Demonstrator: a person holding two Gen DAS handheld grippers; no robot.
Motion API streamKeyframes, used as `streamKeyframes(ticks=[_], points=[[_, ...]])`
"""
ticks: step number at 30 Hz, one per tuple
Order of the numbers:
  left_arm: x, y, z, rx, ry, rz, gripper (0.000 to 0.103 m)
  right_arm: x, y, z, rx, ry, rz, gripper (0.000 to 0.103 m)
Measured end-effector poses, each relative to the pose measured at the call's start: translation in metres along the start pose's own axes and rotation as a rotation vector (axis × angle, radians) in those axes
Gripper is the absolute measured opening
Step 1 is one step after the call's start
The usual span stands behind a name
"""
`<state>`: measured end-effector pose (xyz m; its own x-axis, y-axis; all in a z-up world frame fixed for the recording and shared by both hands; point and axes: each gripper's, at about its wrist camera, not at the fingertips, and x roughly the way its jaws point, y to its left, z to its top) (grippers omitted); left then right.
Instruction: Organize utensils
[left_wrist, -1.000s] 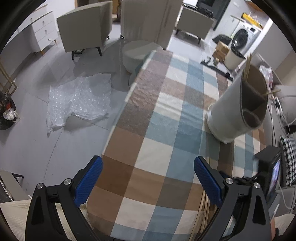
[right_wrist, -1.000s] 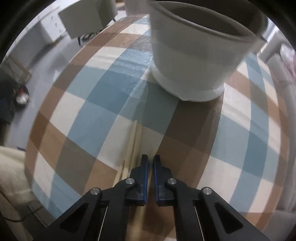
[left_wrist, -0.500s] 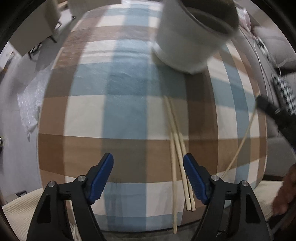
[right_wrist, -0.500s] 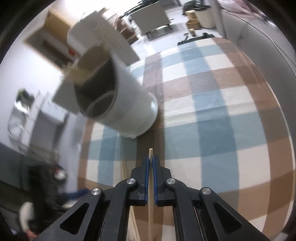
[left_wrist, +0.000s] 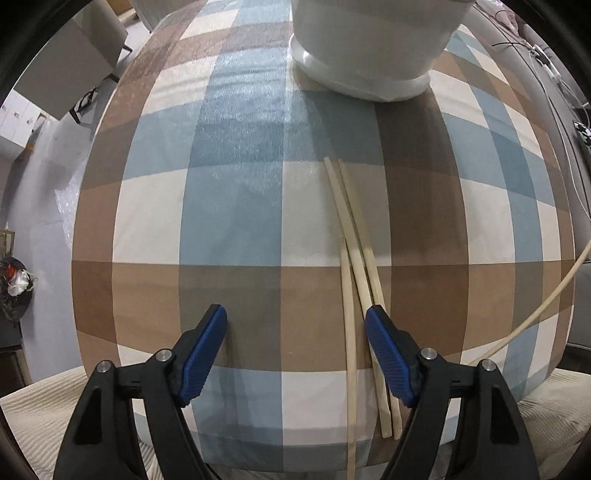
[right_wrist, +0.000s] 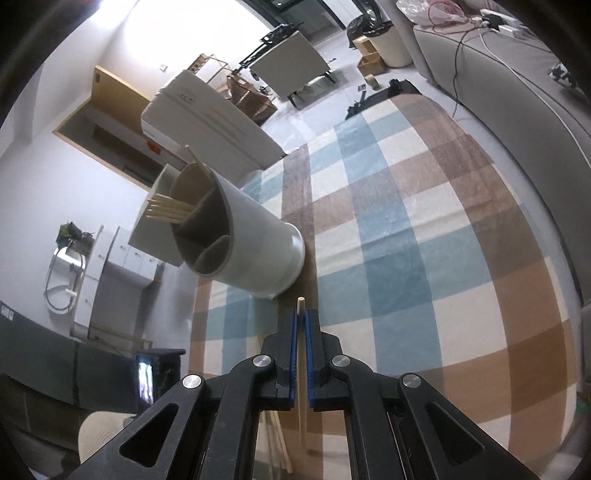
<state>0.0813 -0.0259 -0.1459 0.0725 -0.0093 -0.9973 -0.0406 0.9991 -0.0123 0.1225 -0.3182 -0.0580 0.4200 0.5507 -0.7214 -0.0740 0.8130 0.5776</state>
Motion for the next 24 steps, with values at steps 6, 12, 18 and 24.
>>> streamKeyframes(ticks=[6, 12, 18, 24], points=[[-0.001, 0.002, 0.002, 0.003, 0.003, -0.012, 0.063, -0.001, -0.002, 0.000, 0.014, -0.002, 0.012, 0.003], [0.000, 0.009, -0.006, -0.005, 0.025, 0.003, 0.063, 0.001, 0.002, 0.001, 0.000, -0.006, 0.008, 0.003], [0.002, 0.011, -0.005, 0.007, -0.012, -0.008, 0.057, 0.002, 0.008, 0.000, -0.019, -0.006, 0.010, 0.003], [-0.004, -0.005, 0.001, 0.087, -0.054, -0.004, 0.002, 0.001, 0.008, 0.000, -0.033, -0.005, -0.004, 0.003]])
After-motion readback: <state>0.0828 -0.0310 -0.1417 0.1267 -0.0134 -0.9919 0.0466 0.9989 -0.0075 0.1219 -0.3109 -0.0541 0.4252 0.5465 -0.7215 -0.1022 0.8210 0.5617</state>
